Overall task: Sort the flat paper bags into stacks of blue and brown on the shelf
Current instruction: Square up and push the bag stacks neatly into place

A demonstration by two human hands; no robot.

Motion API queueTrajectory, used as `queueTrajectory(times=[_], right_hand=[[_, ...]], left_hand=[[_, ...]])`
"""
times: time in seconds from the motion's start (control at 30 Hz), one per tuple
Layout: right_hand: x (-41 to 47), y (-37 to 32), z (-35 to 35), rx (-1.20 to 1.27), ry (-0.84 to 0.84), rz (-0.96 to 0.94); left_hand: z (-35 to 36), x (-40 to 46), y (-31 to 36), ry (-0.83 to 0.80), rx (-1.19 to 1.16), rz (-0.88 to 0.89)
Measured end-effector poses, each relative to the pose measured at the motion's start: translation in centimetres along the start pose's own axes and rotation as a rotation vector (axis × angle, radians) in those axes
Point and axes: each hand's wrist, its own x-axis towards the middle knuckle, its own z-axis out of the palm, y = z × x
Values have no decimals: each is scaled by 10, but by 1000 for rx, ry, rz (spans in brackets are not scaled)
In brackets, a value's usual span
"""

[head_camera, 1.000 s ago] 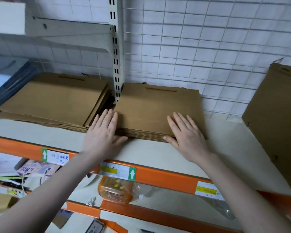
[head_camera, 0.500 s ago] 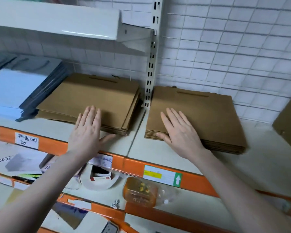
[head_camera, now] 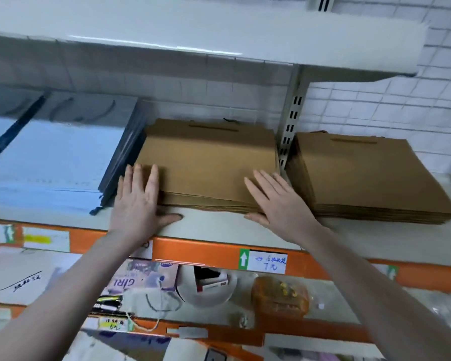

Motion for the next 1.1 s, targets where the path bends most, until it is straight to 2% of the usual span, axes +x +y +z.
queueTrajectory(times=[0.17, 0.6, 0.87, 1.1], right_hand=[[15, -4, 2, -22, -63, 10], [25, 16, 12, 28, -139, -2], [25, 17, 11, 16, -147, -21], [27, 16, 13, 15, -134, -50]], left_hand=[[0, 14, -18, -38, -58, -66], [-5, 31, -32, -251, -403, -18], [7, 36, -37, -63, -470, -7], [13, 43, -41, -40, -575, -19]])
